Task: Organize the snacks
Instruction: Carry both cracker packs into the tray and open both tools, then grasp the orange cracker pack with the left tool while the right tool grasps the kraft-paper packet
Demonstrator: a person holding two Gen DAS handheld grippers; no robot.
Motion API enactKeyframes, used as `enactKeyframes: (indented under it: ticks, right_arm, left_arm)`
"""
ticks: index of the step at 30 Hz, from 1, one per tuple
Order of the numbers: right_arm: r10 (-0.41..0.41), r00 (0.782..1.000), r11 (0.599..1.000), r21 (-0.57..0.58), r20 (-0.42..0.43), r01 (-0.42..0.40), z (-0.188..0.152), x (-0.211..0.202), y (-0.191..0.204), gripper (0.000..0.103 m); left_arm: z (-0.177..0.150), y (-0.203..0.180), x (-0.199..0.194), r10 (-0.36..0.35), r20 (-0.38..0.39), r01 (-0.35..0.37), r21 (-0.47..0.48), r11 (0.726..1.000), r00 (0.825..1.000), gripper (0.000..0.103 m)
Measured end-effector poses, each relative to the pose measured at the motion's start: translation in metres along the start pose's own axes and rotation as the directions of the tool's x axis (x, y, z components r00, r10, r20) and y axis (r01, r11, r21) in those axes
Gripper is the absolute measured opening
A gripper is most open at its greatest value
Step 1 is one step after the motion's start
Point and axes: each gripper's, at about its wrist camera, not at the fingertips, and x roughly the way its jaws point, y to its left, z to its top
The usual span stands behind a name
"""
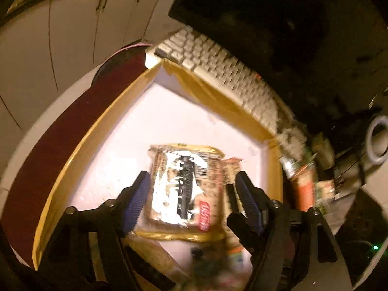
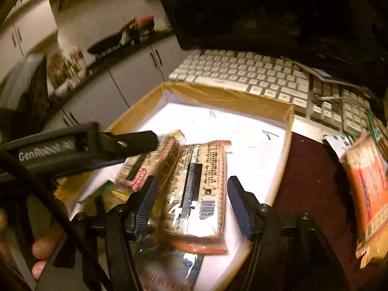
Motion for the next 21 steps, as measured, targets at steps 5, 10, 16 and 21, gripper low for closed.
enactKeyframes:
  ticks: [5,10,16,21]
  right_arm:
    - [0.021,0.99,0.997,0.072,0.137,-0.031,-0.025,-0.058,-0.022,0.067]
    - [-0.107,0.983,0.983,0.166,0.151,0.082,-0.058,-0.098,-0.062,0.067]
    - [-0.239,0.969,0.928,0.308,0.055,0.212,-0.092,-0.112,-0.127,0.067]
    - [-0.23,0.972,0.917,0.344,0.038,0.203,-0.106,-0.113,-0.144,0.068]
  left_arm:
    - [-0.025,-0.029,-0.035,0.054,0.12,-0.061,0.058,0.996,0.991,0.086]
    - [-0.076,-0.076,-0.051,-0.042,0.113,0.022,0.178,0.984,0.993,0.089]
    - [-0.117,-0.123,-0.046,-0.041,0.061,0.021,0.3,0.954,0.997,0.089]
    - [-0.128,-0.143,-0.034,-0.016,0.038,0.001,0.354,0.935,0.999,0.089]
